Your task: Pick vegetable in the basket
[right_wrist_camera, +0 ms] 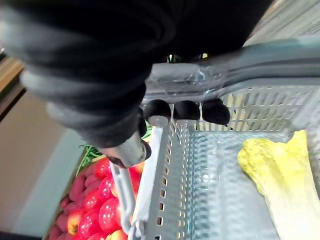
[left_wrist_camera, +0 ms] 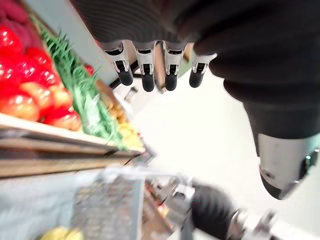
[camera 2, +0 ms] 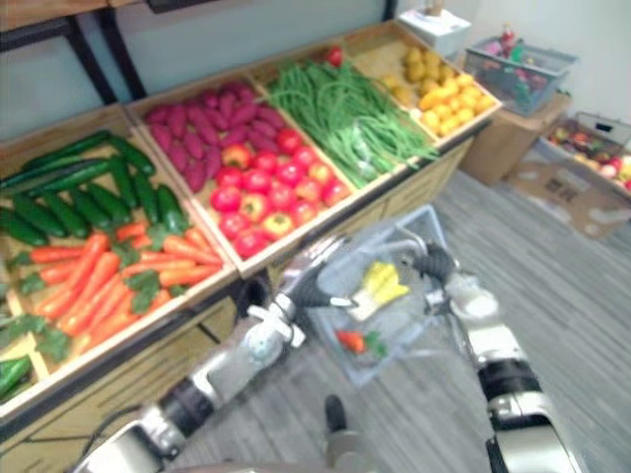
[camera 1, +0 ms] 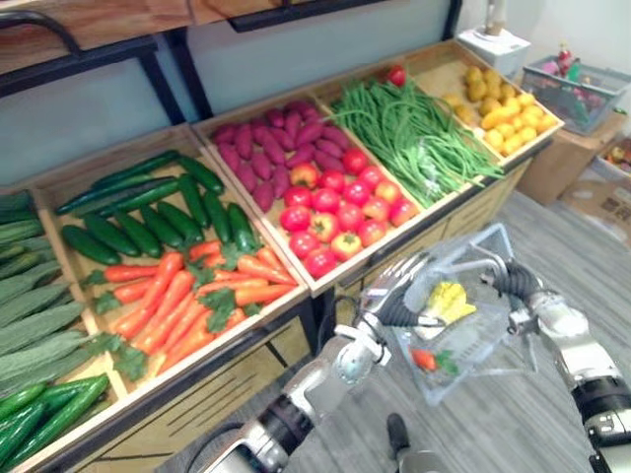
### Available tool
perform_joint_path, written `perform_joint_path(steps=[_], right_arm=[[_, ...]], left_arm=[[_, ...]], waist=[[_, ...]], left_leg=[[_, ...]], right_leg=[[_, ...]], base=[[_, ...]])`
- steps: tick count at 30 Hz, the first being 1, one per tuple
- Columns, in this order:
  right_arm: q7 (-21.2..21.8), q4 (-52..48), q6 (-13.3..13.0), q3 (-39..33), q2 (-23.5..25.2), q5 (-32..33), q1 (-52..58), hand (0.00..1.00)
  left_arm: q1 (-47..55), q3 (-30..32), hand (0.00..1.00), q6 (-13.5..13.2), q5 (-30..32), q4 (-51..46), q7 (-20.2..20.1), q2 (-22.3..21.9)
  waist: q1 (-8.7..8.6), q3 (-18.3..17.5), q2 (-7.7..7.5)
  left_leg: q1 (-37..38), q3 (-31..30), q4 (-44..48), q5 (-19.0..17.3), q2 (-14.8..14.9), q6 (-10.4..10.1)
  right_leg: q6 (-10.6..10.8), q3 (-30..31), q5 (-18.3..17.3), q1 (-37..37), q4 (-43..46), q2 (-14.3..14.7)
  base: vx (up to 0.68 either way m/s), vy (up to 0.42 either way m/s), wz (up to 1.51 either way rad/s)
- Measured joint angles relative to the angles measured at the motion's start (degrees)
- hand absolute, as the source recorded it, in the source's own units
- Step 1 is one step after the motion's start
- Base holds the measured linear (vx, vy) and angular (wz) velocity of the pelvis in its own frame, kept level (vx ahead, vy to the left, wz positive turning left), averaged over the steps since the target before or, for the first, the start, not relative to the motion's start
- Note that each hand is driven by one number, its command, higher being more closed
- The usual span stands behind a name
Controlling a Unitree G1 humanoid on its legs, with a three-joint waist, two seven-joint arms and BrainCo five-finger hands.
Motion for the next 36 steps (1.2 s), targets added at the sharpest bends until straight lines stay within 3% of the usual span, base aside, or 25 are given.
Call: perform_joint_path(steps=[3, 9, 18, 21, 28, 36], right_arm=[[-0.01, 0.07, 1.00, -1.49, 1.52, -2.43, 3.43, 1.00], [-0.53, 3.62, 2.08, -6.35, 5.57, -4.03, 8.02, 1.00], [-2.78, 10.86, 1.87, -11.31, 10.55, -5.87, 11.93, 1.00], [-4.82, 14.13, 1.62, -14.21, 12.52, -6.41, 13.10, 1.00], [-11.12, 26.79, -0.71, -24.04, 16.35, -6.93, 14.58, 1.00], [-18.93, 33.53, -3.55, -33.42, 20.15, -6.69, 19.83, 1.00]], left_arm=[[3.12, 0.22, 0.00, -1.76, -2.14, -6.30, -0.73, 1.63], [9.90, 2.57, 0.00, -3.15, -7.78, -14.40, -1.97, 2.52], [21.05, 11.38, 0.00, -3.36, -12.94, -14.58, -2.14, 2.78], [23.35, 14.37, 0.00, -3.37, -13.27, -9.67, -2.10, 2.87], [27.60, 24.71, 0.00, -2.83, -12.18, 13.75, -1.36, 2.67], [30.51, 39.18, 0.00, 1.87, -8.34, 42.03, 6.20, 0.87]], waist=[[1.57, -0.24, 0.40], [2.84, -1.04, 1.12], [3.36, -3.29, 0.38], [3.63, -4.13, 0.33], [4.10, -4.86, 0.45], [4.09, -7.11, 0.46]], left_leg=[[-0.08, -0.40, -0.19, 0.04, -0.19, 0.13], [0.17, -2.01, -2.83, 2.09, -0.42, 0.08], [0.15, -4.39, -4.19, 3.62, -0.55, 0.36], [0.06, -5.16, -4.17, 3.71, -1.12, 0.48], [-0.03, -7.13, -4.17, 3.73, -1.42, 0.56], [0.22, -9.53, -4.17, 3.27, -1.57, 0.25]], right_leg=[[0.01, -0.40, -0.06, 0.26, 0.01, -0.37], [0.12, -2.62, -0.98, 0.64, 0.20, -0.66], [-0.21, -4.37, -0.82, 1.21, -0.20, -0.53], [-0.18, -5.48, -0.72, 1.80, -0.75, -0.92], [-0.09, -7.57, -0.87, 3.15, -1.63, -1.42], [-0.21, -10.29, -1.73, 4.99, -1.99, -1.92]], base=[[-0.04, -0.009, 0.10], [-0.03, -0.016, 0.15], [0.02, -0.015, 0.13], [0.04, -0.003, 0.13], [0.02, -0.012, 0.14], [0.02, -0.012, 0.15]])
